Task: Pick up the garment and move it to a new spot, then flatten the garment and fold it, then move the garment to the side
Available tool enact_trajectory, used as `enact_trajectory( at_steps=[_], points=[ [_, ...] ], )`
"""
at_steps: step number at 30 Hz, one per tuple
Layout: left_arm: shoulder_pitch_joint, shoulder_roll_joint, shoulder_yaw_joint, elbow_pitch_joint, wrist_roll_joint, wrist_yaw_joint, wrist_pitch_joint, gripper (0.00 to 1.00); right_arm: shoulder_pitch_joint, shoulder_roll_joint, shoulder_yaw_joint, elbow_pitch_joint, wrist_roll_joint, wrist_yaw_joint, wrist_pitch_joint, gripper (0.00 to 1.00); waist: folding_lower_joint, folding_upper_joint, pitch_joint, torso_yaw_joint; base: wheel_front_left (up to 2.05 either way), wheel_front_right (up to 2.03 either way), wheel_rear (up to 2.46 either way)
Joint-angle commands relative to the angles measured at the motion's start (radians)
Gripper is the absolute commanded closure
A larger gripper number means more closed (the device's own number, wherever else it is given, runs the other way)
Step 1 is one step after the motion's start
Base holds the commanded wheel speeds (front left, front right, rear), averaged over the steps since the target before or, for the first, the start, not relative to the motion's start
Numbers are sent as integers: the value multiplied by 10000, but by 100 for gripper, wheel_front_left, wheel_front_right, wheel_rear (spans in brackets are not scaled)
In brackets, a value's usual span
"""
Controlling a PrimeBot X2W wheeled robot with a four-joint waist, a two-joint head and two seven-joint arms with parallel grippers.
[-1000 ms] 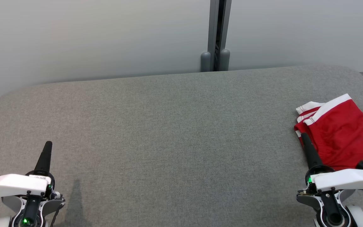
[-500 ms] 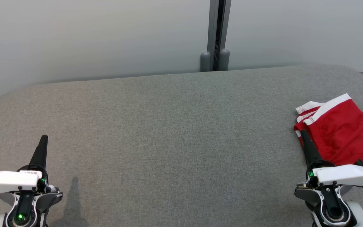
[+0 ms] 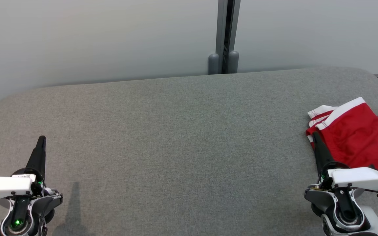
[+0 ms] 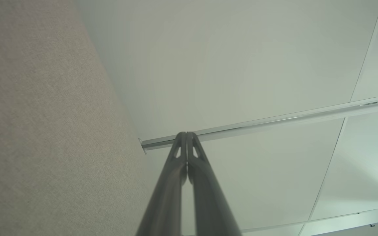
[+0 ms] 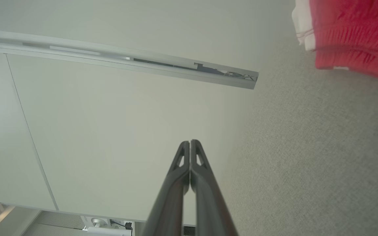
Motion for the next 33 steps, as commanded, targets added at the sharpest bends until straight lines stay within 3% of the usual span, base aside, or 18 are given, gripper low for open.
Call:
enact_trajectory(
  at_steps=[1,18,33],
  points=[
    [-293,29,132,35,-183,-90,67,100,-164,-27,22,83,232,1,-56,100,0,0,1,-1,0,0,0],
    [-652,-209,663,442,-1117,-404,450,100,-481,-1,93,506,1388,0,-102,100,0,0,9,-14,0,0,0],
    [-615,-228,713,441,-1024,-399,474,100,-495,-1,89,509,1388,0,-93,100,0,0,10,-14,0,0,0]
  ],
)
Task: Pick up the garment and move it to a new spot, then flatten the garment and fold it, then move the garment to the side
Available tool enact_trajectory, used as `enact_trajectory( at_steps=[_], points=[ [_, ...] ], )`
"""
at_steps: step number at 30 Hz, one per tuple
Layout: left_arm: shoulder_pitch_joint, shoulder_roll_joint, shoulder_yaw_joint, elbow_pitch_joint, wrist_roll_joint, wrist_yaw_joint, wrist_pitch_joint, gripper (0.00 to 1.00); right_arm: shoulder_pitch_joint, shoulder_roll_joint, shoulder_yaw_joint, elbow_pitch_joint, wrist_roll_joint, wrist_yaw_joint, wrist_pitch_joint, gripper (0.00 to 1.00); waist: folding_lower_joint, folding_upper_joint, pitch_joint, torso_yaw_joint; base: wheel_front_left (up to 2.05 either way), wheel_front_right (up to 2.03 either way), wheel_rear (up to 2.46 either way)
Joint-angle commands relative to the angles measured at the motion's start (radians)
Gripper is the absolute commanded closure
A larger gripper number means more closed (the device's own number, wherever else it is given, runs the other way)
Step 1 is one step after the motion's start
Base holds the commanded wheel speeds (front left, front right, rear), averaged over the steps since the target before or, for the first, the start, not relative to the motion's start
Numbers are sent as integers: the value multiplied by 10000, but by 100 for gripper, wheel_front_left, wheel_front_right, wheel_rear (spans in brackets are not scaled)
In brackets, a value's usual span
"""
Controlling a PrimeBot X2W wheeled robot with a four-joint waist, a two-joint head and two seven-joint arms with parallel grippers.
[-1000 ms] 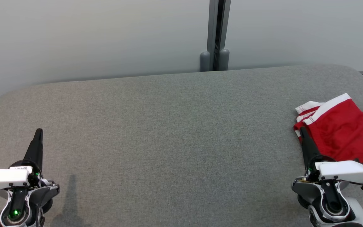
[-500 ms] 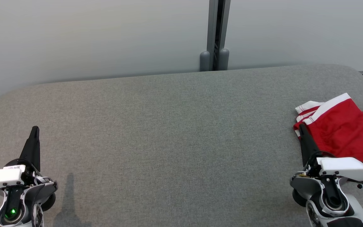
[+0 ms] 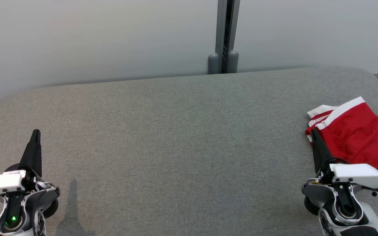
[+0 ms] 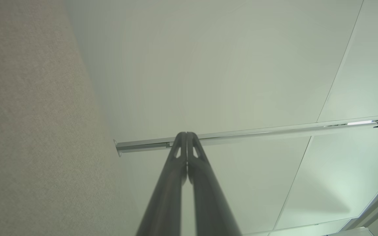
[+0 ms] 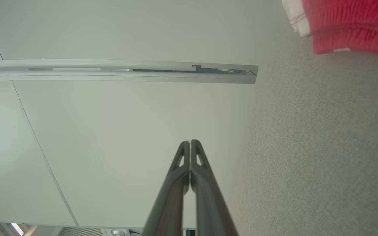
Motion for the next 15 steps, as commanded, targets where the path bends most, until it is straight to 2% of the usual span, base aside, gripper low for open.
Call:
enact_trajectory(
  at_steps=[1,15],
  points=[
    [-132,27,39,8,57,-44,27,100,-86,-36,-19,-1,37,0,-27,100,0,0,0,0,0,0,0],
    [-144,5,84,7,112,-44,53,100,-86,-38,-18,-1,38,0,-22,100,0,0,0,0,0,0,0]
  ],
)
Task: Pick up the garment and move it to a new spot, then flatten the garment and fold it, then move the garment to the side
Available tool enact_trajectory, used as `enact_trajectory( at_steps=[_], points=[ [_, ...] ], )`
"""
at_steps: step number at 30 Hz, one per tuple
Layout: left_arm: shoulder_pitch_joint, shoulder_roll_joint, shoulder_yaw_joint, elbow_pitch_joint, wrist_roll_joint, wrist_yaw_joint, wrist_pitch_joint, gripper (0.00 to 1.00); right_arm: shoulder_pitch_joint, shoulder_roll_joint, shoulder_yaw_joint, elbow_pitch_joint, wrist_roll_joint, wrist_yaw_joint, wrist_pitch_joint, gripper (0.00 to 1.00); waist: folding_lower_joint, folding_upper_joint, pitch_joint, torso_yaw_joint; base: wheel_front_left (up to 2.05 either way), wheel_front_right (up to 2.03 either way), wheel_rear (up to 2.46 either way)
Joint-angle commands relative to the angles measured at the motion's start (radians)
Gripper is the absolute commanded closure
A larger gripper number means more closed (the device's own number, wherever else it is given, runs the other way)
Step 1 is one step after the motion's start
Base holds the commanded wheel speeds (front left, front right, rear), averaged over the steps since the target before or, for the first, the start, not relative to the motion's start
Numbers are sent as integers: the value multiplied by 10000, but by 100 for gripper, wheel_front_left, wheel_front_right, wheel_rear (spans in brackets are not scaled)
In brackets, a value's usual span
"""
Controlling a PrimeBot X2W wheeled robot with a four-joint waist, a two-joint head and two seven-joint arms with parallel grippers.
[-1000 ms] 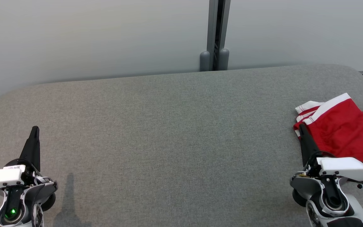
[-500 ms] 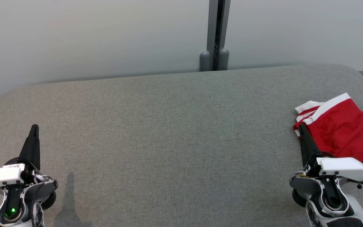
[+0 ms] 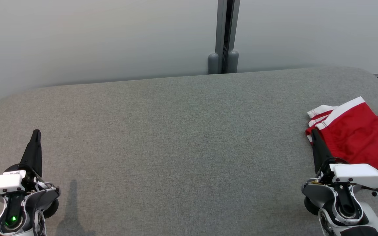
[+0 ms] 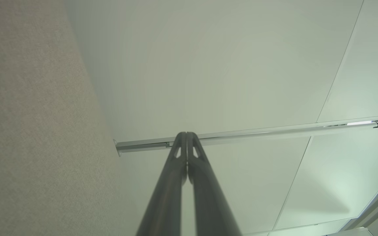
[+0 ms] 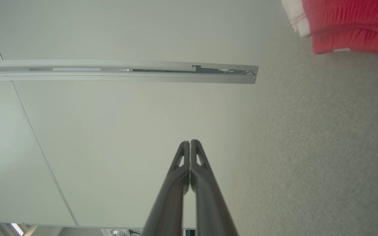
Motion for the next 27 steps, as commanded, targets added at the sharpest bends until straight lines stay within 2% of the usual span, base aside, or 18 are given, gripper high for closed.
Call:
enact_trajectory(
  at_steps=[1,27],
  points=[
    [-144,33,45,7,97,-44,24,100,-86,-39,-18,-1,38,0,-12,100,0,0,0,0,0,0,0],
    [-161,-1,101,5,122,-44,61,100,-86,-40,-17,-2,40,0,-13,100,0,0,0,0,0,0,0]
  ],
)
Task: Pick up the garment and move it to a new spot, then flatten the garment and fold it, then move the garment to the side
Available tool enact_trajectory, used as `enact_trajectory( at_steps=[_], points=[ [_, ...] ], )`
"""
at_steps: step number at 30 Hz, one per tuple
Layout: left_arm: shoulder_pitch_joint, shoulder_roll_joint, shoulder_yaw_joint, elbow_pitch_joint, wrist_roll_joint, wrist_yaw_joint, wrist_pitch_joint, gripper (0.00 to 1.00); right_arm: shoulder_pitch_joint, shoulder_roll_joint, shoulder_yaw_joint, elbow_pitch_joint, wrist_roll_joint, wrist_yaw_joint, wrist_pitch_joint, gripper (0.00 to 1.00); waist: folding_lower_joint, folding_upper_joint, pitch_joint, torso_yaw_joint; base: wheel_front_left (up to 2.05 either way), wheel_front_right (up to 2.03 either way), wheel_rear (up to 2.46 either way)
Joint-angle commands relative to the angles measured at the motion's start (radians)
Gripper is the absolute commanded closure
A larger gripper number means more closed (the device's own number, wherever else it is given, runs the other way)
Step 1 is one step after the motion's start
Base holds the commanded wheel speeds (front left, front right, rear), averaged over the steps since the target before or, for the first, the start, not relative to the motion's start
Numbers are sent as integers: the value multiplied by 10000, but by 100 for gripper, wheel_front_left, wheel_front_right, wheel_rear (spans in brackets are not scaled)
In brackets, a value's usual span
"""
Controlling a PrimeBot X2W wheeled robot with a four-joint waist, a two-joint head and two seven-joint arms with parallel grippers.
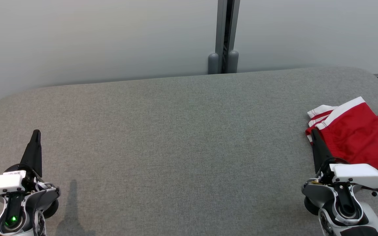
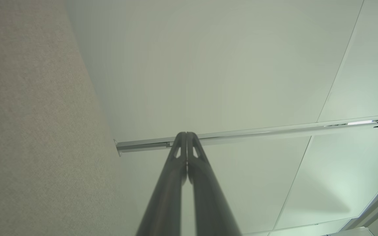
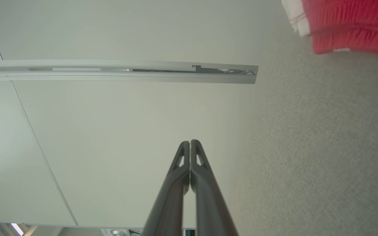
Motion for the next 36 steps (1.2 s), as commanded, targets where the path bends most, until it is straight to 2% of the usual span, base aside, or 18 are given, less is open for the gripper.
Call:
enact_trajectory(
  at_steps=[1,36],
  points=[
    [-159,34,36,5,37,-44,21,100,-86,-40,-16,-2,40,0,-13,100,0,0,0,0,0,0,0],
    [-166,-6,101,3,81,-44,60,100,-86,-40,-17,-2,41,0,-15,100,0,0,0,0,0,0,0]
  ],
)
